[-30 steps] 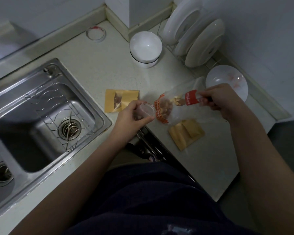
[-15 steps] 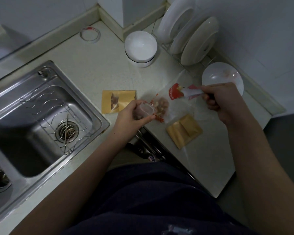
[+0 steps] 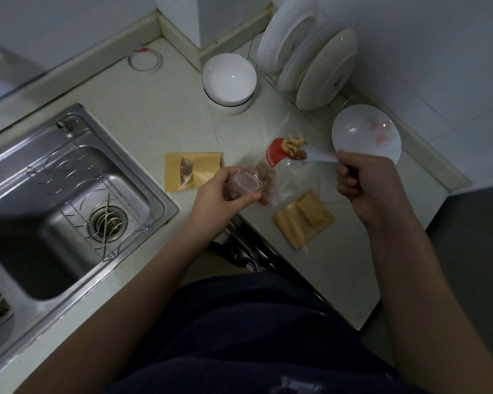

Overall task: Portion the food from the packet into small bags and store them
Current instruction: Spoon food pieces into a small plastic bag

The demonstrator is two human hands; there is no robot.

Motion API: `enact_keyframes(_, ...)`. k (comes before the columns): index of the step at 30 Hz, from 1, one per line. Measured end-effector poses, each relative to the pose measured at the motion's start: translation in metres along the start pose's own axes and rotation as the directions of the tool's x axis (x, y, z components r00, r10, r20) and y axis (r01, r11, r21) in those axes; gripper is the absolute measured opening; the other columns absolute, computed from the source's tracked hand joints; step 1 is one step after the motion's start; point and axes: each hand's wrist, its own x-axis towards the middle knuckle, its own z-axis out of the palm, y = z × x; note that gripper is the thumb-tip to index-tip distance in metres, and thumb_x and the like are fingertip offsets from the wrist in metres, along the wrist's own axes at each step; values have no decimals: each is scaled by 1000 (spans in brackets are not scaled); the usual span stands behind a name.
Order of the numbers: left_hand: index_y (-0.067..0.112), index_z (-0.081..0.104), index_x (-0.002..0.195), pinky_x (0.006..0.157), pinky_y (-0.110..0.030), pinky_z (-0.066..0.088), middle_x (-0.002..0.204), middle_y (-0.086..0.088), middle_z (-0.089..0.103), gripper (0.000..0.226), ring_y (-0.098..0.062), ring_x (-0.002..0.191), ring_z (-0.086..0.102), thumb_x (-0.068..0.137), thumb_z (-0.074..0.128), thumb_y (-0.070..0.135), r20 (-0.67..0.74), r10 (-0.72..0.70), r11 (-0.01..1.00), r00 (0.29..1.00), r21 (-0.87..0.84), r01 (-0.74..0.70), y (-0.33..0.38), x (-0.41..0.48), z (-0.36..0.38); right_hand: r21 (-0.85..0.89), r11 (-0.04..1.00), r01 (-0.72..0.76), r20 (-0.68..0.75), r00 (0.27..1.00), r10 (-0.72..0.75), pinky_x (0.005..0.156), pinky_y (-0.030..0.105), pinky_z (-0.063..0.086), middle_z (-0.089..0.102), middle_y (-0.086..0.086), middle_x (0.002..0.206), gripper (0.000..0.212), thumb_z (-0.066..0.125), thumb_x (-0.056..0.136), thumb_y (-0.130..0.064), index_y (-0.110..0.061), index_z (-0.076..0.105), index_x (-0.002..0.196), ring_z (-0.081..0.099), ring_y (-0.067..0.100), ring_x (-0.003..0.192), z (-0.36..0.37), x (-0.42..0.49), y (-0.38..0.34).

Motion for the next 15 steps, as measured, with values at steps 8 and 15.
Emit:
enact_keyframes(8,21,58,124,85,-20,53,115,8,66,54,-2,104,63,76,81,28,-5,25,998,1000,-51,-25,10,-2,1,-12,1000,15,90,996,-14,35,16,21,43,-2,50,44,52,92,-7,-17,69,53,29,5,39,0,-13,-9)
enact_keyframes(15,20,58,125,82,-12,50,113,17,65,55,5,106,60,76,81,25,-19,122,989,992,-80,-123,21,-6,3,-194,977,92,164,985,-60,37,16,21,46,0,48,18,56,91,-7,-3,71,82,30,8,38,6,-33,-12)
